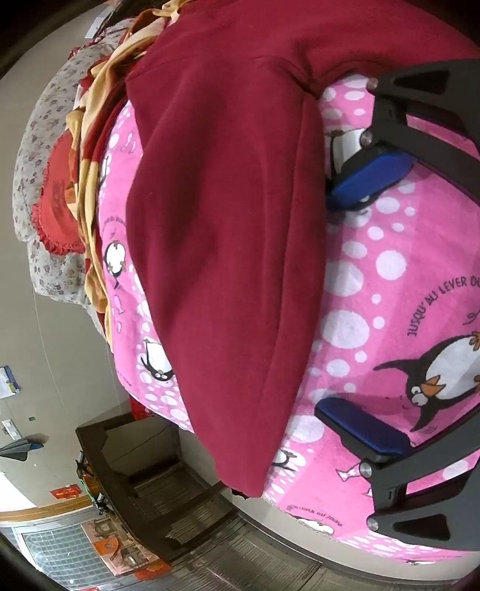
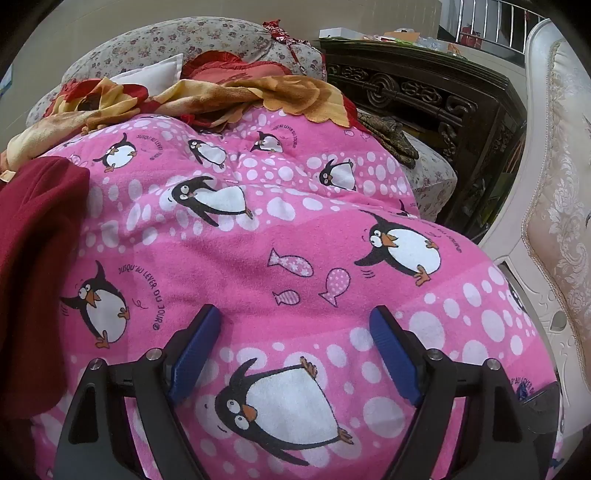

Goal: Fold small clothes

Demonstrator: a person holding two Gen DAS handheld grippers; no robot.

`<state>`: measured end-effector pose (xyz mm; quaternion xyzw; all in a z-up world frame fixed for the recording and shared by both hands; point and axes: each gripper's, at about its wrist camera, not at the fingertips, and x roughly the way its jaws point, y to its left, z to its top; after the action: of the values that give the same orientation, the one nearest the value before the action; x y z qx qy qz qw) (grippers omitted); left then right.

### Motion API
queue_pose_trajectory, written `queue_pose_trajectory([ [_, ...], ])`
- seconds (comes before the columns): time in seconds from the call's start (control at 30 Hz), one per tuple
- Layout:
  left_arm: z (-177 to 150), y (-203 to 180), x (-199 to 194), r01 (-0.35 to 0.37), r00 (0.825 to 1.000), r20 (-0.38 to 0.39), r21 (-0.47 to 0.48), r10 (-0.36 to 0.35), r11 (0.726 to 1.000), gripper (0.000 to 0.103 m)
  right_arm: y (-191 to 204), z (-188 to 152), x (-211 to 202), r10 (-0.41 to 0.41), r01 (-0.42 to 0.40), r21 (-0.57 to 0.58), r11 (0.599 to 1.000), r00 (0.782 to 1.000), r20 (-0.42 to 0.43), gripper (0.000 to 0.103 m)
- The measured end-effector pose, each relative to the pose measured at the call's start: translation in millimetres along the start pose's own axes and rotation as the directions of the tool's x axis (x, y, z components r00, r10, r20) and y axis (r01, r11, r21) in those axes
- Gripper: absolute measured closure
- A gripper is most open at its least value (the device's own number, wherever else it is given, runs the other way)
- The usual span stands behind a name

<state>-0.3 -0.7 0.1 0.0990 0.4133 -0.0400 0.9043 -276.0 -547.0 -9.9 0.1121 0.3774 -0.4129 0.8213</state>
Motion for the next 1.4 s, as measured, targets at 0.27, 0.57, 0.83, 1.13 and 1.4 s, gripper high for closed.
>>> queue_pose_trajectory([
  [0.27,-1.9,1.2,-1.0,0.002,1.0,0.0,-0.001,-0.002,1.0,0.0,1.0,-0.3,1.7,-0.001,0.001,-0.001,1.0,1.0,0.0,0.017],
  [0.57,-1.8,4.1,-0.6,-0.003,1.0,0.001,0.003,0.003,1.0,0.0,0.3,0.3,1.6,0.0,0.0,0.0,1.0,1.0,0.0,0.017],
  [0.83,-1.0,0.0,1.7,0.0,1.0,0.0,0.001,0.0,1.0,0.0,-0.4,0.4,-0.1,0.001,-0.001,0.001,1.0,1.0,0.0,0.017],
  [1.13,-0.9,-0.7,2.1,0.0,1.0,-0.001,0.0,0.0,1.0,0.0,1.0,1.3,0.2,-0.004,0.004,-0.002,1.0,1.0,0.0,0.017],
  [1.4,1.7,-2.4,-2.2,-0.005,1.0,-0.012,0.007,0.005,1.0,0.0,1.3,-0.1,0.2,-0.005,0.005,0.011,1.0,1.0,-0.002,0.017],
])
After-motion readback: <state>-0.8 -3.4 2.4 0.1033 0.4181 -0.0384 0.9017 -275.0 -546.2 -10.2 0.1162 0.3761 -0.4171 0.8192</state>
